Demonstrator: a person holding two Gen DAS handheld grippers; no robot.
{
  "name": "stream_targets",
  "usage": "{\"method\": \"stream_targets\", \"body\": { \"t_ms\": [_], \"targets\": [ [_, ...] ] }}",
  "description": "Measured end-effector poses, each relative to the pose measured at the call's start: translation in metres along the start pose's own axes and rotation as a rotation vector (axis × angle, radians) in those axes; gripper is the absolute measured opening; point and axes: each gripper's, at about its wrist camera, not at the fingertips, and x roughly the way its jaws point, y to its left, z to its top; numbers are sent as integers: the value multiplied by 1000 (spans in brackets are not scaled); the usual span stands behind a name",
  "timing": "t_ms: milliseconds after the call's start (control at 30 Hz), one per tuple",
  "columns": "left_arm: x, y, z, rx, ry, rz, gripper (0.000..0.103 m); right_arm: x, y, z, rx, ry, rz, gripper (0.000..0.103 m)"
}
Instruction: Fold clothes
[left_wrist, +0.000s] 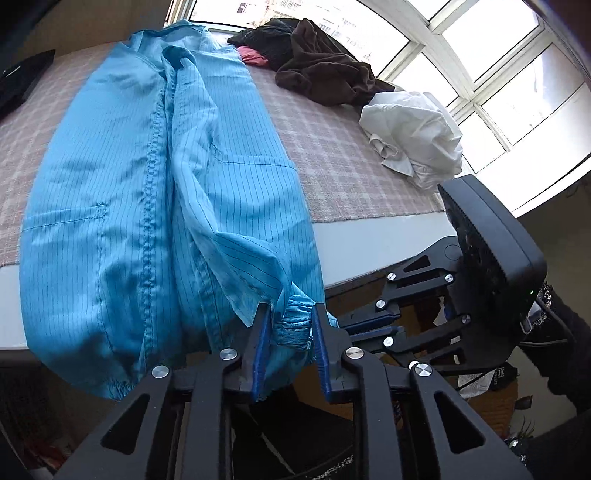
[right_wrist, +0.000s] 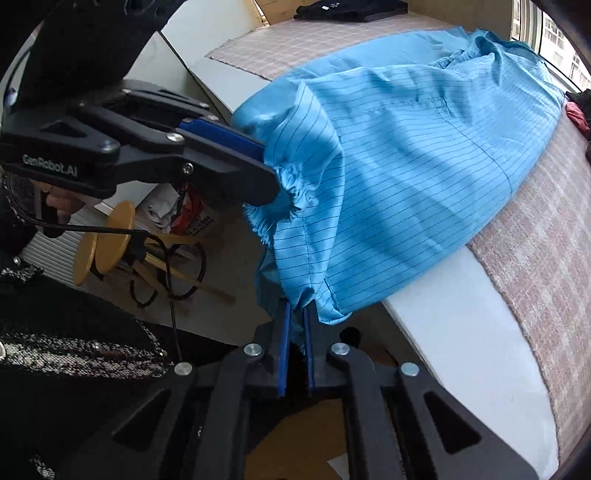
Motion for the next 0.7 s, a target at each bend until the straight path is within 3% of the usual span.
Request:
{"method": "stream_targets", "body": {
  "t_ms": [67,100,167,300,400,433,500,567,700],
  "targets": [
    [-11,12,-7,-25,-16,5,21,-11,-11,4,66,-38,33,26],
    [-15,18,-10,-39,-21,9,19,-15,-18,7,94,-60,23,28],
    [-18,28,-16,-70,-18,19,2,-21,-31,14,129,-86,1,28],
    [-17,35,-23,-90,-11,20,2,-15,-43,38,60,-39,-187,28],
    [-10,27,-29,-79,-5,-11,3,6,-41,52,33,23,-223,28],
    [-9,23,-33,-84,-10,-18,6,13,-40,55,25,45,-233,28],
    [-2,16,-40,-99,-8,-34,35,18,-39,54,6,69,-234,28],
    [9,10,-44,-116,2,-42,47,21,-37,52,-2,87,-226,28],
    [37,6,-37,-162,20,-10,47,24,-37,49,-3,105,-229,28]
  ]
}}
